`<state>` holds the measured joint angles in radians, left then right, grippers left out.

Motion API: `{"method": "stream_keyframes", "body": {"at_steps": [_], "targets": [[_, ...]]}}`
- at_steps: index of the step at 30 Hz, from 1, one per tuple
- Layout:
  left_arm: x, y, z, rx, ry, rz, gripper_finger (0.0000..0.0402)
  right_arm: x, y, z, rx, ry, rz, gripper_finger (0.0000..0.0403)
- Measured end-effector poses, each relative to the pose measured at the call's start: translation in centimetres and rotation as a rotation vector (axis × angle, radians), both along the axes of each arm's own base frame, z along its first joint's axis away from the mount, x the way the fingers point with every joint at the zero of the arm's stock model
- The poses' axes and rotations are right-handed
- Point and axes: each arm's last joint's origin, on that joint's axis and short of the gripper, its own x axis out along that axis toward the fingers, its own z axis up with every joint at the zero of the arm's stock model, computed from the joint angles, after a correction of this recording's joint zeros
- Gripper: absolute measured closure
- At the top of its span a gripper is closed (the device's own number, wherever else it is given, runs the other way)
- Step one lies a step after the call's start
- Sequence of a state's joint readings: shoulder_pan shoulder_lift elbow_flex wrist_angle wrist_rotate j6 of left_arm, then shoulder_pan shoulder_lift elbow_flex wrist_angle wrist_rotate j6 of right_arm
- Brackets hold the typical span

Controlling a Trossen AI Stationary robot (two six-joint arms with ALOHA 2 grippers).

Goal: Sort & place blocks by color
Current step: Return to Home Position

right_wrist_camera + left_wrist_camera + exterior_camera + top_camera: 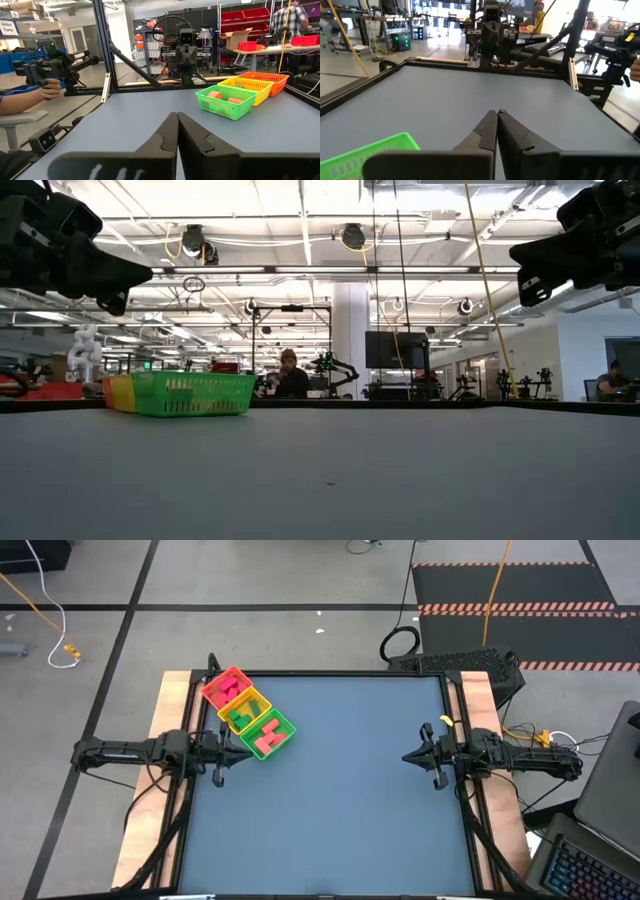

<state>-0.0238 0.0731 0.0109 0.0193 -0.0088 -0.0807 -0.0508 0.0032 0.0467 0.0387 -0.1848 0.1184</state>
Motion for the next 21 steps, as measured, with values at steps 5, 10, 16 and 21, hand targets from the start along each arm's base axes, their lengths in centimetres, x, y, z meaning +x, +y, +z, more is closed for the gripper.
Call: {"method": "stream_keyframes", "body": {"at_steps": [5, 10, 16, 21], "targets": [[0.00, 0.00, 0.03, -0.003, -0.004, 0.001, 0.0399, 0.00, 0.00, 0.00, 0.000, 0.000, 0.000, 0.0403], [0.00, 0.00, 0.04, 0.020, -0.006, 0.000, 0.0390, 0.00, 0.00, 0.01, 0.000, -0.001, 0.000, 0.0403], [0.00, 0.00, 0.05, 0.112, -0.007, -0.003, 0.0374, 0.00, 0.00, 0.01, 0.000, -0.001, 0.000, 0.0403], [0.00, 0.00, 0.06, 0.105, -0.008, -0.002, 0.0378, 0.00, 0.00, 0.01, 0.000, -0.001, 0.000, 0.0403]]}}
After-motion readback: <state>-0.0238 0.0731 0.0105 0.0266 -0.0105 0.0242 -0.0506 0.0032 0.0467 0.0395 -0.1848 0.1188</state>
